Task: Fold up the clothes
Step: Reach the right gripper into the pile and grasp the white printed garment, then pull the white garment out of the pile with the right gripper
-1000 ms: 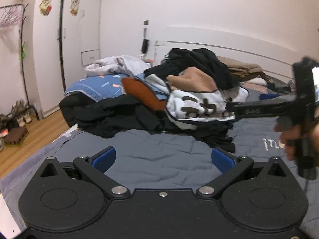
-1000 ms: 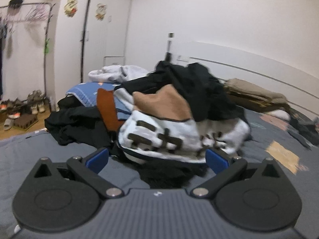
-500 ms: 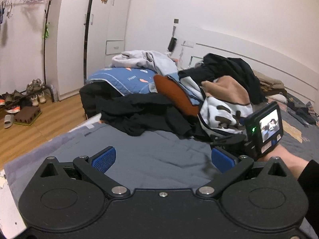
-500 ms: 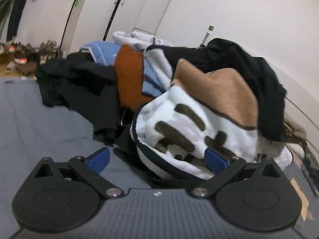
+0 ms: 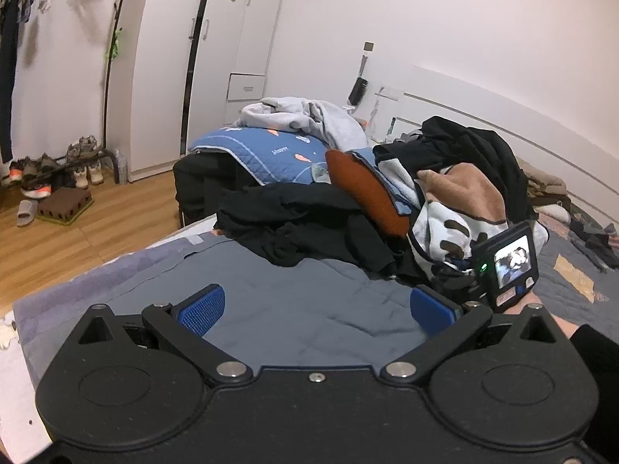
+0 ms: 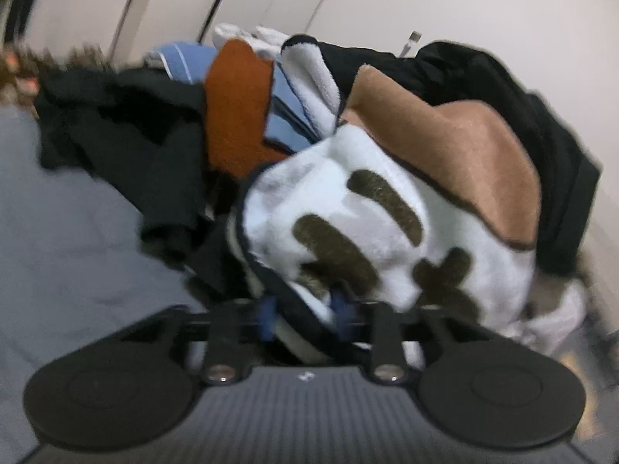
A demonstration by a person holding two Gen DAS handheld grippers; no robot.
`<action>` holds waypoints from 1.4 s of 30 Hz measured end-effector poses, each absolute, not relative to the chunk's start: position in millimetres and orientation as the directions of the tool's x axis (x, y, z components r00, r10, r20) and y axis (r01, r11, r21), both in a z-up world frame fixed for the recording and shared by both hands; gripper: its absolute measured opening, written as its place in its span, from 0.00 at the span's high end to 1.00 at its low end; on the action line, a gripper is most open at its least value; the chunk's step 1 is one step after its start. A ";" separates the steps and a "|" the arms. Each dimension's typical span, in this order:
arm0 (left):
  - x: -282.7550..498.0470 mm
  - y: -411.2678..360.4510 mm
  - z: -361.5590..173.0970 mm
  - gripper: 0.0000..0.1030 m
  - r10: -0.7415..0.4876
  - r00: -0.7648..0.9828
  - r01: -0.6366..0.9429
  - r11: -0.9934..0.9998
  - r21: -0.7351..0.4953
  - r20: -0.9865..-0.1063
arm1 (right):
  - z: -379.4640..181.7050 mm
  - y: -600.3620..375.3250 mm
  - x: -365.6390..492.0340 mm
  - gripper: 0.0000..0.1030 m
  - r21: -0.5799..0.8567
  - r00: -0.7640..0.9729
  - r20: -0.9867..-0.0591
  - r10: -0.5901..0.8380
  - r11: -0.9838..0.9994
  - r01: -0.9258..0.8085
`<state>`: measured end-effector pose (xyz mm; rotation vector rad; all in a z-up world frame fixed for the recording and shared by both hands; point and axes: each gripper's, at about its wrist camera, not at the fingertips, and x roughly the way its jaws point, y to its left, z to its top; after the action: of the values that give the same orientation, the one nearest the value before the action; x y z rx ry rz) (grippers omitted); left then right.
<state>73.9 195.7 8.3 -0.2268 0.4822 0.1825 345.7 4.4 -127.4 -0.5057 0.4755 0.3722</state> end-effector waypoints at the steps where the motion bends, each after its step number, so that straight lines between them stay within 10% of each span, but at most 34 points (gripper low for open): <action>1: 73.9 194.9 8.2 0.00 0.121 0.871 -0.226 0.959 -0.169 -0.476 | -126.1 2.8 344.3 0.83 -0.370 0.832 -0.508 0.220 0.817 -0.442; 23: 64.5 183.5 3.3 0.00 -0.031 0.882 -0.094 0.966 -0.239 -0.471 | -31.6 -69.1 207.3 0.92 -0.128 0.873 -0.321 0.368 0.896 -0.425; 36: 58.6 169.4 7.1 0.00 -0.095 0.885 -0.057 0.950 -0.308 -0.456 | -35.7 -92.7 151.4 1.00 -0.112 0.843 -0.421 0.335 0.903 -0.415; 40: 57.0 169.6 7.5 0.00 -0.095 0.888 -0.051 0.952 -0.302 -0.450 | -42.7 -83.0 155.4 0.89 -0.155 0.837 -0.446 0.316 0.894 -0.420; 42: 59.1 173.2 5.8 0.00 -0.092 0.885 -0.061 0.949 -0.310 -0.456 | -49.7 -75.4 161.0 0.68 -0.187 0.834 -0.460 0.306 0.884 -0.428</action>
<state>59.1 173.2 5.8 -0.3240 0.4857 -0.0164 161.0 -75.5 -49.7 -0.2900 0.4348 0.3944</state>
